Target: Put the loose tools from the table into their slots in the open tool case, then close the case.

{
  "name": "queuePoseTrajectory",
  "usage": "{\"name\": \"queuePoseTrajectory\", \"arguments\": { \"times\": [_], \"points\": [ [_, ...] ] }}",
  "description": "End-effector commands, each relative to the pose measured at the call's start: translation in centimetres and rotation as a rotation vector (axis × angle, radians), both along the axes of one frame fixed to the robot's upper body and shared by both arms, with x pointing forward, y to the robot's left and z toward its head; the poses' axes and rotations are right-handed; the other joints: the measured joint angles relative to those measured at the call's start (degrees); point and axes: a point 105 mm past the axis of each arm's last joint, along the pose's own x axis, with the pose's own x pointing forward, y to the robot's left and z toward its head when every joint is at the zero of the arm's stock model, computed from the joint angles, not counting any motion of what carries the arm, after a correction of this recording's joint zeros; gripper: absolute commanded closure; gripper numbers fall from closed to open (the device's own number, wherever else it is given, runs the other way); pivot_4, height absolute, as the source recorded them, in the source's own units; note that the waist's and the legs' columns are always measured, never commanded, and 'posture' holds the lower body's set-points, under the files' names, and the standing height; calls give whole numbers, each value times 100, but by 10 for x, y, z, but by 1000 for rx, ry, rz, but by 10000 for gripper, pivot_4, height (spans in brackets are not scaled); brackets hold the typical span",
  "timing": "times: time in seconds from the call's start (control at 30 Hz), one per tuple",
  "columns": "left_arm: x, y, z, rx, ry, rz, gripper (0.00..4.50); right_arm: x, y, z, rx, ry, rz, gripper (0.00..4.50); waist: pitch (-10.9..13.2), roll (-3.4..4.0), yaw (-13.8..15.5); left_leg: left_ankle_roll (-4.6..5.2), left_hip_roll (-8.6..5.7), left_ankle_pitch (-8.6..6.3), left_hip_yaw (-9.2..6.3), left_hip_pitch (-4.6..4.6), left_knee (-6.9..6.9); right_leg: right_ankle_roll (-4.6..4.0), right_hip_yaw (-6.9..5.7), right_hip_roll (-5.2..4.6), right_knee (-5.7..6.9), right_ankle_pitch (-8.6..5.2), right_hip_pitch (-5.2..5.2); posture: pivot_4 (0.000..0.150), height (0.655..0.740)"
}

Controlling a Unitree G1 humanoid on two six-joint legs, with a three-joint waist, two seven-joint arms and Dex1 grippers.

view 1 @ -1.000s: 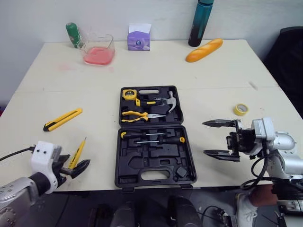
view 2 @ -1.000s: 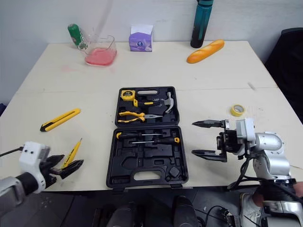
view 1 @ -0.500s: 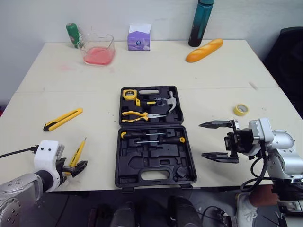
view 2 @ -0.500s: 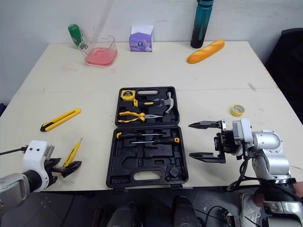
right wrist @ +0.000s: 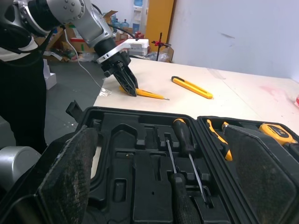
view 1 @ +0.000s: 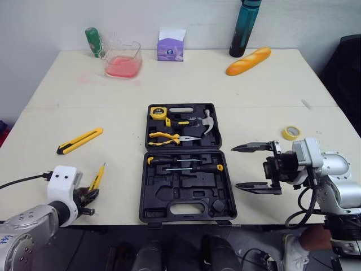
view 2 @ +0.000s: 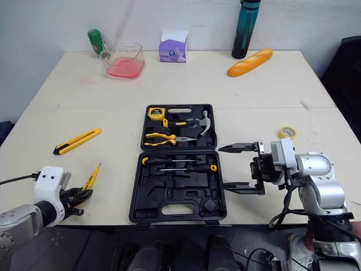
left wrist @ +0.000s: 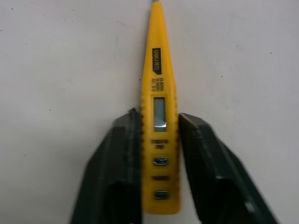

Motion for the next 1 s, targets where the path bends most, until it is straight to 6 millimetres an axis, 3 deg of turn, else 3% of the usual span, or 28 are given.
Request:
{"name": "queuePoseTrajectory", "arguments": {
  "times": [0.03,0.27,0.4,0.5,0.7,0.77,0.83,1.0],
  "points": [
    [-8,0,-17,-24,76,2,39896,-3,2,13,-4,-51,3,0,-1,1,0,0,0,0,0,0,0,0,0,0,0,0,0,1500,7400],
    [-2,5,-12,20,19,-1,39896,-4,2,16,-9,-53,7,0,-1,2,4,0,0,0,0,0,0,-1,-1,-1,0,0,0,1500,7400],
    [14,4,16,34,-177,-48,39897,-6,3,17,-4,-55,7,0,-1,1,13,1,0,1,-1,0,0,-1,-2,-2,-2,0,0,1500,7400],
    [18,-8,51,74,-351,-252,39897,-5,2,20,0,-61,-28,0,3,-22,14,-1,1,1,-4,-10,0,-4,-7,-3,-3,-2,-10,1500,7400],
    [16,-17,83,165,-445,-546,39896,-5,-10,22,-17,-59,-119,0,3,-24,0,1,2,-3,1,-15,-1,-8,-25,-2,-24,-4,-12,1500,7400],
    [19,-36,94,161,-473,-706,39897,-7,-15,14,-54,-43,-138,0,3,-24,28,2,3,-3,0,-14,-1,-7,-36,-1,-26,-4,-11,1500,7400],
    [15,-69,104,158,-477,-992,39897,-5,-26,8,-72,-32,-196,0,3,-29,81,4,0,-2,-6,-17,0,-6,-61,-2,-24,-3,-8,1500,7400],
    [18,-86,108,192,-399,-1232,39897,-6,-30,3,-78,-24,-212,0,4,-23,40,7,-1,0,7,-14,0,1,-57,4,-7,1,-8,1500,7400]
  ]
}}
